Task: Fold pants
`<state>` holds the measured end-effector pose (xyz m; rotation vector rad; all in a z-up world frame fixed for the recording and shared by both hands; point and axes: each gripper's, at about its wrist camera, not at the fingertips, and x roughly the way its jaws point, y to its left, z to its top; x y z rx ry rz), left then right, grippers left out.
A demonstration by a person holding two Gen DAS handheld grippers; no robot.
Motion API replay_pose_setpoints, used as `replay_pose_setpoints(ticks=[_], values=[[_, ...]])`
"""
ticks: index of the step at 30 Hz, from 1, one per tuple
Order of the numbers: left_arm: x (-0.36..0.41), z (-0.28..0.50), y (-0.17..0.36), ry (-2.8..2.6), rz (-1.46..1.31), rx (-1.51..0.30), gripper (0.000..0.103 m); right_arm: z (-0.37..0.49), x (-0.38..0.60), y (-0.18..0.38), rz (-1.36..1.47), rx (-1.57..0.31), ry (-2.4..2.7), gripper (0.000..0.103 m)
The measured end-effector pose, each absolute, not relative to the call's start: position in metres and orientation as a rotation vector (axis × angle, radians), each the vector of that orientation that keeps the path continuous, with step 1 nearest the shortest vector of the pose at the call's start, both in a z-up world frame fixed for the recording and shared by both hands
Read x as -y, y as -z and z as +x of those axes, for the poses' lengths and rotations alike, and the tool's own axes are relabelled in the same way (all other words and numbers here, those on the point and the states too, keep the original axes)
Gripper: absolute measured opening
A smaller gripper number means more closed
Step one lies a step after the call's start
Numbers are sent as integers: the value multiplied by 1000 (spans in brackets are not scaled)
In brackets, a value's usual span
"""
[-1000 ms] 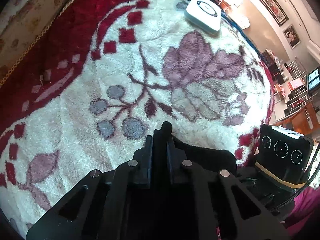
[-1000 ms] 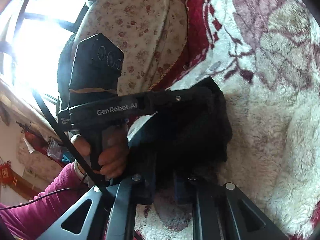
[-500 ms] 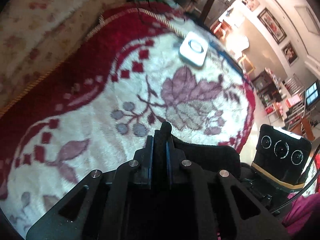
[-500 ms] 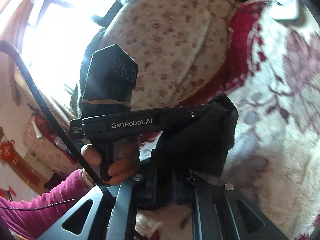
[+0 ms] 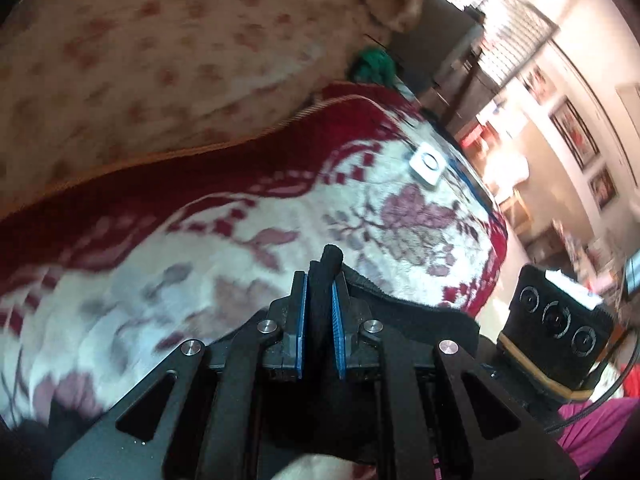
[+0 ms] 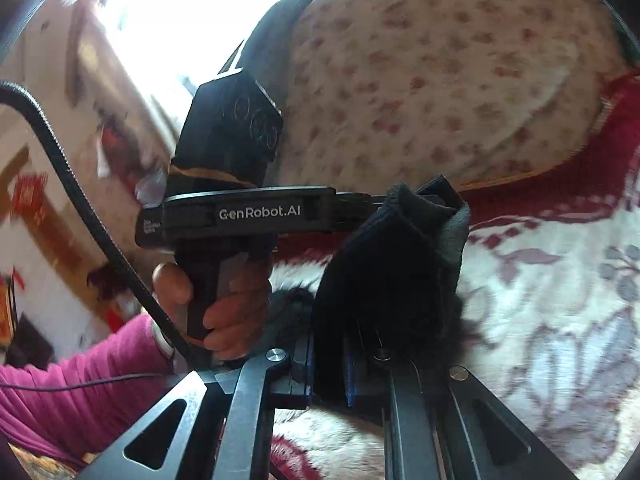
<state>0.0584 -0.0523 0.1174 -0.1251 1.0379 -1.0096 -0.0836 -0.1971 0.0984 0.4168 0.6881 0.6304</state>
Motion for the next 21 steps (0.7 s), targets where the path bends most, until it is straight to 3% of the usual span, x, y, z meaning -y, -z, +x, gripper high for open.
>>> replay_pose_setpoints(ticks=[4,10,21], values=[[-9,59,-99,872,-217,-1045,10,-70,146,-77,285,-756,-674,11],[-88,45,-91,733,-329,-1026,10,-58,109,-50,317,-826,-748,39],[-130,3,-106,670,-336,-978,10,-73,126,-74,516,-799,-814,39]])
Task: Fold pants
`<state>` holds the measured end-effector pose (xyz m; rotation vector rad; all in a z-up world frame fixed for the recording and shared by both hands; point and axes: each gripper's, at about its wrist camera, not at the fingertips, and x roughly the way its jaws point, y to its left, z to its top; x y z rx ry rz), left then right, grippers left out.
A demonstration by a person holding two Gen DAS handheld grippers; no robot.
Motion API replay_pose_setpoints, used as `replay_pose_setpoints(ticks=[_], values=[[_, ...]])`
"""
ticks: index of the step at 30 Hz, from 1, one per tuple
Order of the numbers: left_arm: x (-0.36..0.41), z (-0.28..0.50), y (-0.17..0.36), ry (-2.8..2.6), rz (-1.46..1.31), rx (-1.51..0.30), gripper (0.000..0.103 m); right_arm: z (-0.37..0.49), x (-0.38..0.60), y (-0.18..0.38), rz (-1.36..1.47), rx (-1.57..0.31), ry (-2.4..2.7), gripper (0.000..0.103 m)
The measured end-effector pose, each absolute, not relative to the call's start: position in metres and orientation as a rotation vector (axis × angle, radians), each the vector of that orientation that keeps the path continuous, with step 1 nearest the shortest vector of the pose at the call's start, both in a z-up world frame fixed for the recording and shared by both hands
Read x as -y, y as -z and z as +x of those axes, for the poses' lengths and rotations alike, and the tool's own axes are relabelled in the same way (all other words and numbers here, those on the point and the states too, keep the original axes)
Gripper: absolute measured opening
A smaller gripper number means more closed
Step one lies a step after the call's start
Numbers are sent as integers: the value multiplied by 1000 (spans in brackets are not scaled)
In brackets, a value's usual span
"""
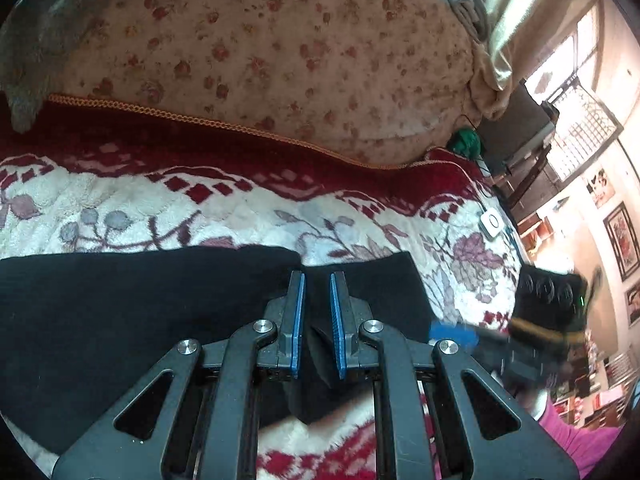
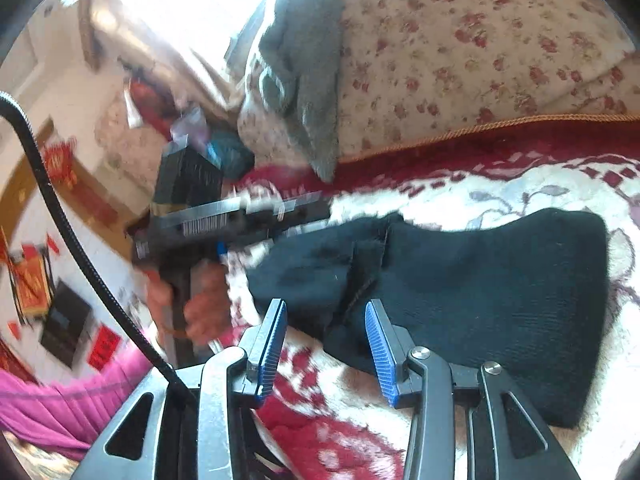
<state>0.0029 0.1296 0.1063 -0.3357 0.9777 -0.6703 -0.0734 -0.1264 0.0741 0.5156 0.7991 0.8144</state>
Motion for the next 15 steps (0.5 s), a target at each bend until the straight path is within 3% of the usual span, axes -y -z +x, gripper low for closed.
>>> replay_pose_setpoints(ticks=[8,15], values=[[-97,-26,-106,700,-279,-968,10,-78,156,-89,517,-779,-695,39],[-65,-40,-78,681,-222,-1023,10,-74,168,-67,536,-831,-577,40]])
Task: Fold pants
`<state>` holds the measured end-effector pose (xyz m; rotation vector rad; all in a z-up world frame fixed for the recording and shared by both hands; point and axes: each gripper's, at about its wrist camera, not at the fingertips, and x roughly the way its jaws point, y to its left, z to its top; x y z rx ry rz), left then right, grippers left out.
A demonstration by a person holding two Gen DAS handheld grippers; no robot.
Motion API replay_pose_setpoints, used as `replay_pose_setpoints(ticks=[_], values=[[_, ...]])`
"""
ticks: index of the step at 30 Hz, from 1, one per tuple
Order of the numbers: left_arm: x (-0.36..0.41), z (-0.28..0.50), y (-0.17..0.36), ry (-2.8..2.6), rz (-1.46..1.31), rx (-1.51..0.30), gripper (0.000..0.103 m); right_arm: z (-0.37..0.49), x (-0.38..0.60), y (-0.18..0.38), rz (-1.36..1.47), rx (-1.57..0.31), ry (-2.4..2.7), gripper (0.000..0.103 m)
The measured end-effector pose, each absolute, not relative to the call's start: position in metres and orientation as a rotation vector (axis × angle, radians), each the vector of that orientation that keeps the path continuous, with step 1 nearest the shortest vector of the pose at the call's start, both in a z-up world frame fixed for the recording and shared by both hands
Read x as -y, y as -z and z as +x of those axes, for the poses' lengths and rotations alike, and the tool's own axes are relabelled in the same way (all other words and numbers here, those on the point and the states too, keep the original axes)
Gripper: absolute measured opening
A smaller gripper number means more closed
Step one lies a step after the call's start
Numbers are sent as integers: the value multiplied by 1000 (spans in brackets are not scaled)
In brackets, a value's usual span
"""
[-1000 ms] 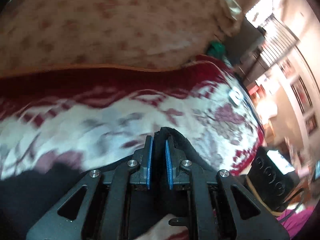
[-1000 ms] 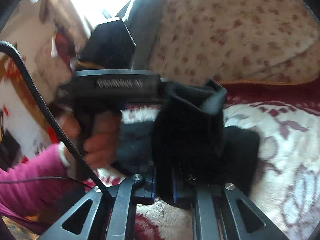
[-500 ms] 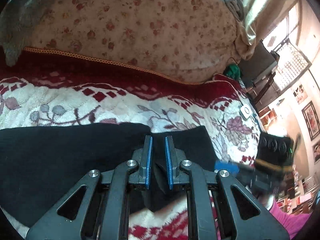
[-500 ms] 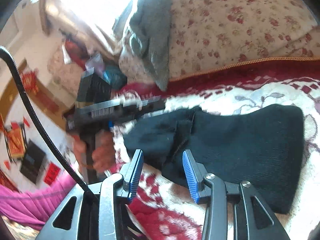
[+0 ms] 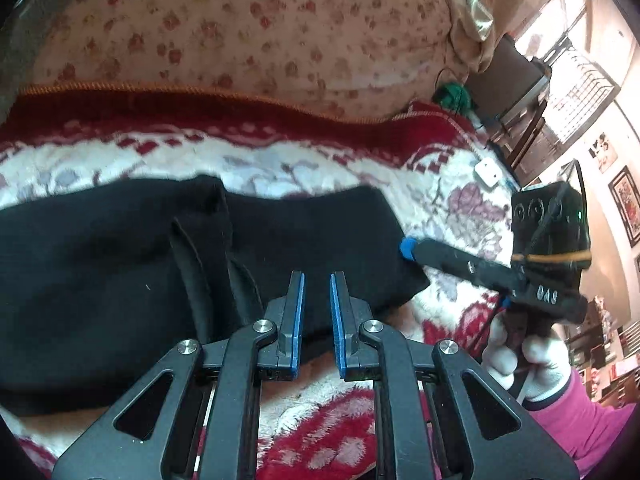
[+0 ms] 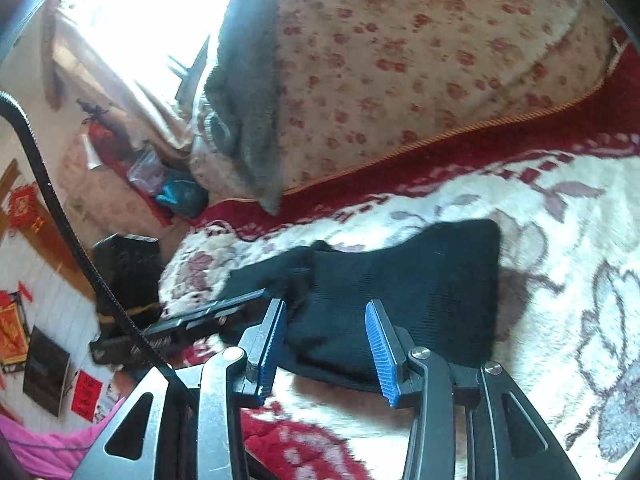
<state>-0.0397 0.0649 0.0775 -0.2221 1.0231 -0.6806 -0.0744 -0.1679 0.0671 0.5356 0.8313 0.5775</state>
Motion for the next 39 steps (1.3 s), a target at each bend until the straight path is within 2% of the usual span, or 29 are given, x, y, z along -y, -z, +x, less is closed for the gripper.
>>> replay_pose_setpoints(ticks=[4,10,12,13,20,27,28,30,32,34,39], values=[[-74,-43,-73,650,-243,-1017,10,-70,176,-60,600,-850,-561,40],[-108,-35,-75,570,-270,-998,11,-69,153,-74,530,-834,-659,43],[-114,-32,-72,574,-264,-1012,29,-64,137,-74,488,-851,-673,43],[-115,-30,-69,583,-256,-1026,32,-62,128,-74,465,-861,-682,43],[-140,-26,-64,508,-258,-1020,32,-63,73,-71,283,-921,-782,43],[-143,-23,-62,515,-269,-1026,32,-70,37,-45,-20,-930,-697,43],[-142,-23,-62,517,-265,-1025,32,-68,39,-44,-16,-913,-683,42],[-139,-23,-62,524,-256,-1028,32,-63,45,-41,22,-906,-671,31],[-138,-23,-62,532,-245,-1029,32,-60,53,-39,39,-906,-666,14],[-137,-22,-62,528,-238,-1029,32,-59,63,-39,85,-912,-678,6],[-144,-19,-61,519,-281,-1035,32,-65,79,-47,155,-871,-686,4]])
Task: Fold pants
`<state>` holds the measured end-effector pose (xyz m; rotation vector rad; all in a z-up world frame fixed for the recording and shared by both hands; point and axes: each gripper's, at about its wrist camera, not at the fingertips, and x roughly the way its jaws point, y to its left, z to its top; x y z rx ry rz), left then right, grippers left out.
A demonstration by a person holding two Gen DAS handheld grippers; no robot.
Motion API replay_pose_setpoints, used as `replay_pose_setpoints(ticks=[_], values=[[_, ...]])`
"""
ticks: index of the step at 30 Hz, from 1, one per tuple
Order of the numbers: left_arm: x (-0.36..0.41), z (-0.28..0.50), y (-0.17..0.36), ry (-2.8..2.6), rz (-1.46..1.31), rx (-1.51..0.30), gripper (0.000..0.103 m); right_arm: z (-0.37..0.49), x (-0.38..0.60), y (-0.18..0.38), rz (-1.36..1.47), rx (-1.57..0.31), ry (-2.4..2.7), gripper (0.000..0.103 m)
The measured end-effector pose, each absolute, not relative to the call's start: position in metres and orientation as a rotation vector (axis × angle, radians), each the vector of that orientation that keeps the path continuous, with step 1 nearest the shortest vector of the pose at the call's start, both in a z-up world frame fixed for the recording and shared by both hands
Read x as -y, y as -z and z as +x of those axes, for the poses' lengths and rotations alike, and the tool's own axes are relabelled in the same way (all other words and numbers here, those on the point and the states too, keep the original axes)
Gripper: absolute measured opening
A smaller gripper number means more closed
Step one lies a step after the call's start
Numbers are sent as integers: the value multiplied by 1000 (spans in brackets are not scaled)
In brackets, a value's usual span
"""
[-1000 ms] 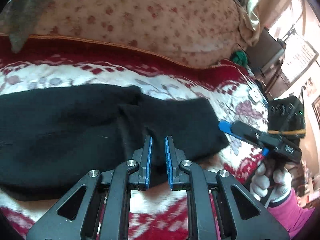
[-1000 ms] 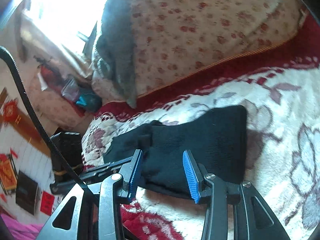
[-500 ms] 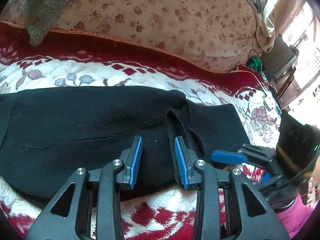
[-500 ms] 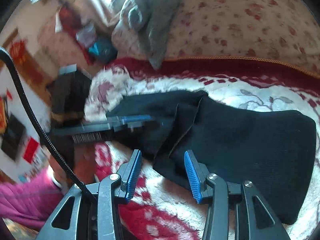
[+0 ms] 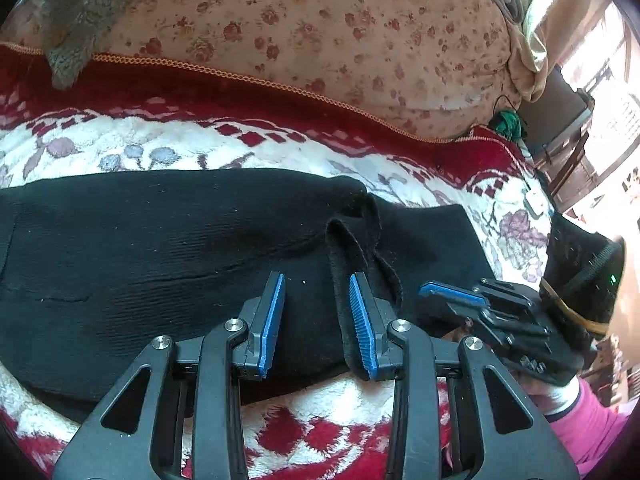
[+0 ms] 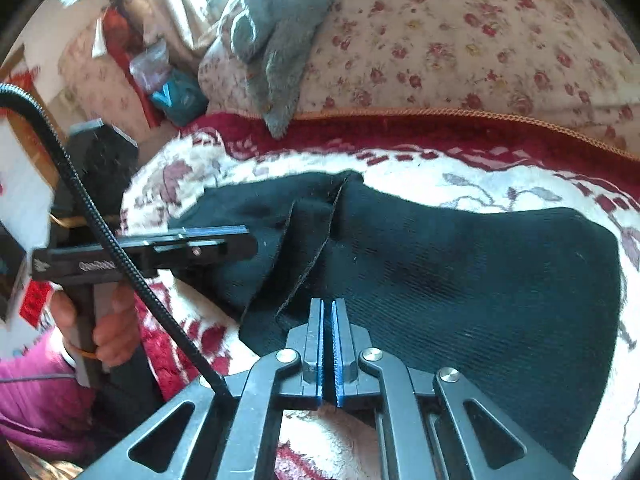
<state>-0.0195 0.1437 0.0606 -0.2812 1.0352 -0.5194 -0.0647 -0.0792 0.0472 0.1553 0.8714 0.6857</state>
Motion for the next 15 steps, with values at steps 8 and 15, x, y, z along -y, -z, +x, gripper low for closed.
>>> replay_pose_setpoints(ticks=[8,15], values=[[-150,-21,-60,519,-303,-1038,32,-74,39,-50,-68,-890,-616,53],[-149,-23,-61,525,-290,-1034,32,-81,30,-42,-236,-852,-589,53]])
